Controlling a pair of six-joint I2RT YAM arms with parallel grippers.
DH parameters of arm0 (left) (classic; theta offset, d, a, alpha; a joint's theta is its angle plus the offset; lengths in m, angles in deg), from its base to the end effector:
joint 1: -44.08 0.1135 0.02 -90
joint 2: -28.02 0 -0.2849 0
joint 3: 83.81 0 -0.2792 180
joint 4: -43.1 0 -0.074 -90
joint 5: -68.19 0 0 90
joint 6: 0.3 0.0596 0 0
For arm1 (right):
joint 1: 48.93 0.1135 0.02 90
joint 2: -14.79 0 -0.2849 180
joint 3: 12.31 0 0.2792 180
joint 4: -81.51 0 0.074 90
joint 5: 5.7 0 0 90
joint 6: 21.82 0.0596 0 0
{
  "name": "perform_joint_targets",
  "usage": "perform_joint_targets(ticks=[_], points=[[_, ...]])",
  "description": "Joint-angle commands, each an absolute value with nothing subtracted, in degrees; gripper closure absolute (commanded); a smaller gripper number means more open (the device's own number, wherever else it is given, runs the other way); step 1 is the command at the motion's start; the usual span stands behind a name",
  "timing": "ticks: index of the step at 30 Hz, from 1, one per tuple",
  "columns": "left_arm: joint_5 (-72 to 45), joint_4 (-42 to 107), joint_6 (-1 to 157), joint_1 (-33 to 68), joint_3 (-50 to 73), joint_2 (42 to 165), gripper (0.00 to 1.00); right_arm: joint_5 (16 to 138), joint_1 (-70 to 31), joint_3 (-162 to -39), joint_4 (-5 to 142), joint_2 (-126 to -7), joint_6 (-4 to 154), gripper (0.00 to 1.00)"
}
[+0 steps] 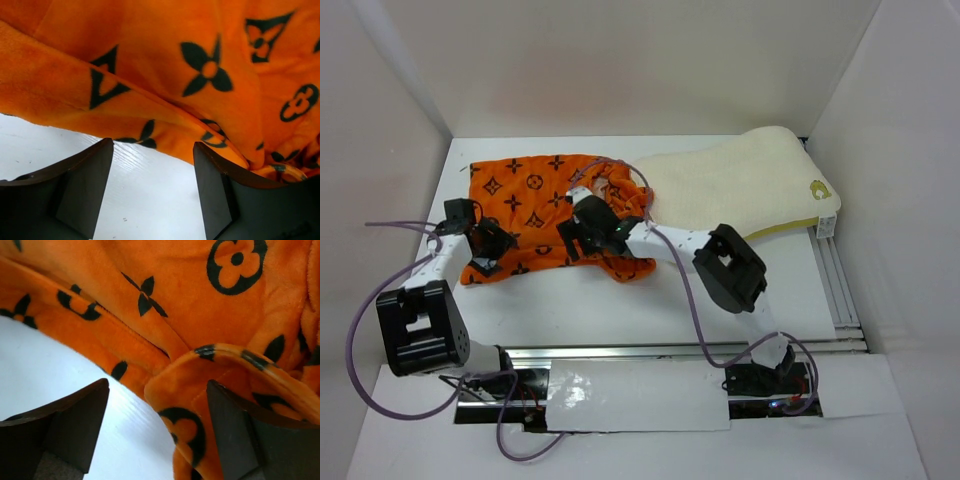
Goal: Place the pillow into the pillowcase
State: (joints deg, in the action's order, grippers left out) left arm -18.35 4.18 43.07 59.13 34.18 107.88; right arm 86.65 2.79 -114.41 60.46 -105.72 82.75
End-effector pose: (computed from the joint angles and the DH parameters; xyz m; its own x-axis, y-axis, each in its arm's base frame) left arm 0.2991 0.0767 0.1967 -0.3895 -0.8561 -0.3396 -0.7433 0.5100 -0.4330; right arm 0.3319 0.4166 0.1859 -0.5734 -0.3209 -0.7538 -0.6411 0.7486 0.1690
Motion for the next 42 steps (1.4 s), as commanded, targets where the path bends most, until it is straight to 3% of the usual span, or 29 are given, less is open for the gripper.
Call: perform_joint_targets(ticks=[1,5,10,16,17,18,20,21,23,34,35,36,37,39,40,42], points=[[-15.9,7.2,43.7,60.8,35.3,109.5,0.23,101.3,5.3,-120.7,54.8,-108.6,83.8,0.15],[-15.9,7.7,44.3,61.9,35.3,112.1,0.31,105.0,5.8,-121.3,54.2,-109.3,85.5,0.26],[-15.9,8.8,44.3,62.5,35.8,114.6,0.39,108.3,5.3,-118.2,53.5,-109.3,87.6,0.26],[-14.7,9.9,44.9,63.2,35.8,117.8,0.59,108.3,4.8,-117.1,53.5,-110.0,87.1,0.34],[-14.7,9.9,44.9,63.7,35.8,117.8,0.72,108.3,4.8,-117.1,53.5,-110.6,87.1,0.37],[-14.7,9.9,44.9,63.7,35.8,117.8,0.81,107.5,4.8,-117.6,53.5,-110.6,87.1,0.52],[-14.7,9.9,44.9,63.7,35.8,117.8,1.00,105.4,4.2,-117.6,53.5,-110.6,87.1,0.63],[-15.2,9.3,44.9,64.3,35.3,117.8,1.00,104.6,3.7,-117.6,54.9,-110.0,86.6,0.78],[-16.1,9.3,45.4,64.9,35.3,117.8,1.00,103.2,3.7,-117.6,55.5,-108.6,85.9,1.00],[-19.4,8.7,46.0,68.5,34.2,116.0,1.00,92.4,3.2,-108.0,58.6,-92.3,81.7,1.00],[-18.0,8.2,46.0,68.5,33.5,116.0,1.00,91.7,3.2,-109.6,57.0,-92.8,79.7,0.94],[-17.5,8.2,46.0,68.5,33.5,116.0,0.99,92.2,3.9,-110.6,55.5,-94.4,78.8,0.82],[-16.9,7.7,46.0,68.5,32.9,116.0,0.86,93.5,4.4,-111.5,53.4,-95.2,77.4,0.67],[-14.9,7.7,46.0,68.5,32.9,116.0,0.47,98.3,6.2,-113.4,52.7,-97.3,76.9,0.59],[-13.2,7.7,46.0,68.5,32.9,115.4,0.39,99.0,6.2,-115.2,52.1,-99.4,76.9,0.55],[-11.8,7.7,46.0,68.5,32.9,114.8,0.36,99.5,6.7,-117.3,51.3,-101.6,77.5,0.52]])
